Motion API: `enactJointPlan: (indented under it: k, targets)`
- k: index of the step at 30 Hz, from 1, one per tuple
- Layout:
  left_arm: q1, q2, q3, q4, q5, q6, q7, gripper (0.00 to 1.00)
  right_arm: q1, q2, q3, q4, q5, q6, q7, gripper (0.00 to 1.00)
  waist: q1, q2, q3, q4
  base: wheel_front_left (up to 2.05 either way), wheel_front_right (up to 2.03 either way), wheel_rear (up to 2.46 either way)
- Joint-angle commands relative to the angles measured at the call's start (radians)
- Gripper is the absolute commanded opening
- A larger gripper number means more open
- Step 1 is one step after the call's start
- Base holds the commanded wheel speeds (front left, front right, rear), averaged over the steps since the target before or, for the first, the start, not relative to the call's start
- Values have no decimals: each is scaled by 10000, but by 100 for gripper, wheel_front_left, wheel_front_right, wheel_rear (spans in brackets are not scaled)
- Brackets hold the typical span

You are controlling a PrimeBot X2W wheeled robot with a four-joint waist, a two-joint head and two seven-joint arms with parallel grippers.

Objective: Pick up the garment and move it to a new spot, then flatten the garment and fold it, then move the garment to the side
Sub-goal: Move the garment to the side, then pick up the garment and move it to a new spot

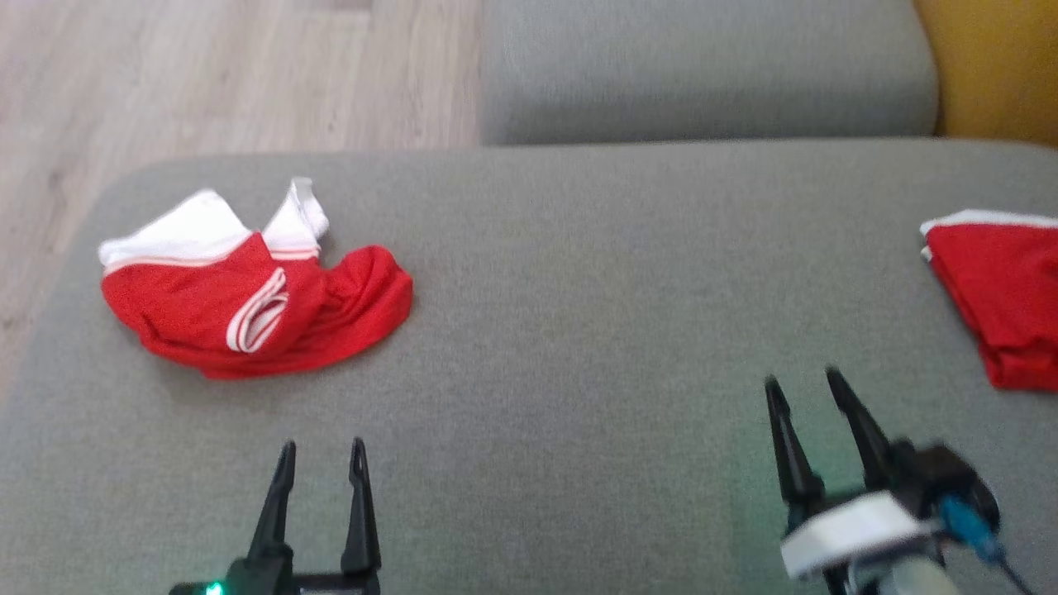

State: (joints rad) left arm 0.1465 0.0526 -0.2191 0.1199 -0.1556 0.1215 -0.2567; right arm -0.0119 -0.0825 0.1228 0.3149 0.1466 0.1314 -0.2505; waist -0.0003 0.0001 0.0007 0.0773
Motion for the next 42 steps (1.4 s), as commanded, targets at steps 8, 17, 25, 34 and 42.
enactJointPlan:
  k: [8,17,25,34,42]
  targets:
    - [360,-24,529,-749,337,-84,-51,100,1230,302,-525,-1311,-625,-7,-111,100,3,-1,-743,202,0,0,0]
    - [488,-24,692,-771,583,-183,-51,100,1530,320,-566,-1454,-372,-7,-112,100,3,-1,-936,205,0,0,0]
    - [403,-24,781,-623,716,-218,-51,100,1608,322,-683,-1538,-541,-7,-112,100,3,-1,-895,391,0,0,0]
    - [310,-12,849,-531,967,-183,-51,100,1937,322,-696,-1423,-325,-7,-112,100,3,-1,-953,2550,0,0,0]
    - [673,24,1498,-1109,906,234,-51,100,1268,323,-92,-1238,-487,-7,-112,100,3,-1,-359,4177,0,0,0]
